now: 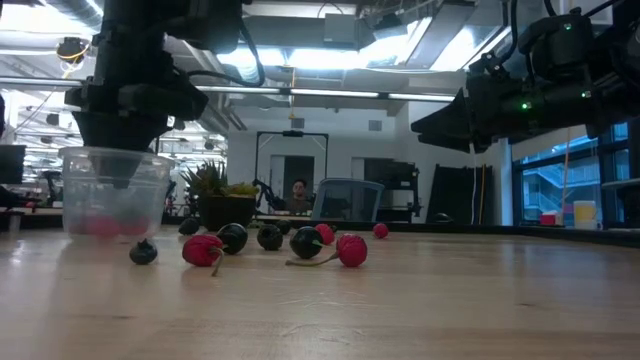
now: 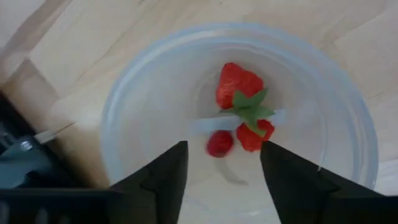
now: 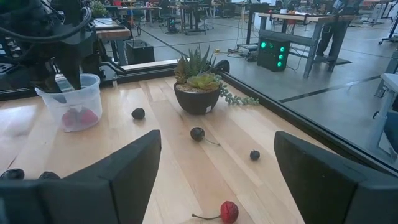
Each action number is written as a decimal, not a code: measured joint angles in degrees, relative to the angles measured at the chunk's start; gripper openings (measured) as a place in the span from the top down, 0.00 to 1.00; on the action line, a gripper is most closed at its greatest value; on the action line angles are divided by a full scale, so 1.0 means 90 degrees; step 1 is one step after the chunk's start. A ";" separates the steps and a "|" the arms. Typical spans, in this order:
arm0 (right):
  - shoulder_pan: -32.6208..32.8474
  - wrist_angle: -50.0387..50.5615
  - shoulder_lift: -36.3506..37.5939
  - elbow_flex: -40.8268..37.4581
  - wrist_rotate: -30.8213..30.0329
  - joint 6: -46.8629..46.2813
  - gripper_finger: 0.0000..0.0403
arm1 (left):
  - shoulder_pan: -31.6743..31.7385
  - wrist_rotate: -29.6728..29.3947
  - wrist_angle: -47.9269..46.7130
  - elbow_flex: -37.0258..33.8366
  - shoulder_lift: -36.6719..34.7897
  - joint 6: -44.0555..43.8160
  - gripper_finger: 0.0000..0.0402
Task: Pick and placing Produce into tupperware
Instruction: Put the blackberry into the transparent container
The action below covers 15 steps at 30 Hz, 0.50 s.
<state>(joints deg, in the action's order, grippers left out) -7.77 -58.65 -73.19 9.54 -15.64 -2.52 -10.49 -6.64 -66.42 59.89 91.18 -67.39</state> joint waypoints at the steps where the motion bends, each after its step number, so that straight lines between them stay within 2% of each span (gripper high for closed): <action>1: 0.0000 0.0000 0.0000 0.0000 0.0000 0.0000 0.22 | 0.0008 0.0002 -0.0100 0.0076 -0.0004 -0.0010 0.49; 8: 0.0001 -0.0016 0.0000 0.0000 0.0000 0.0002 0.22 | 0.0144 -0.0423 -0.1127 0.1067 -0.0007 0.0323 0.47; 15: 0.0000 -0.0034 0.0000 0.0000 0.0000 0.0000 0.22 | 0.0744 -0.1209 -0.1158 0.1811 -0.0015 0.1489 0.47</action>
<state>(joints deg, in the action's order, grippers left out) -7.77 -58.96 -73.19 9.54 -15.64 -2.52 -3.80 -17.52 -76.84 76.19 91.04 -53.99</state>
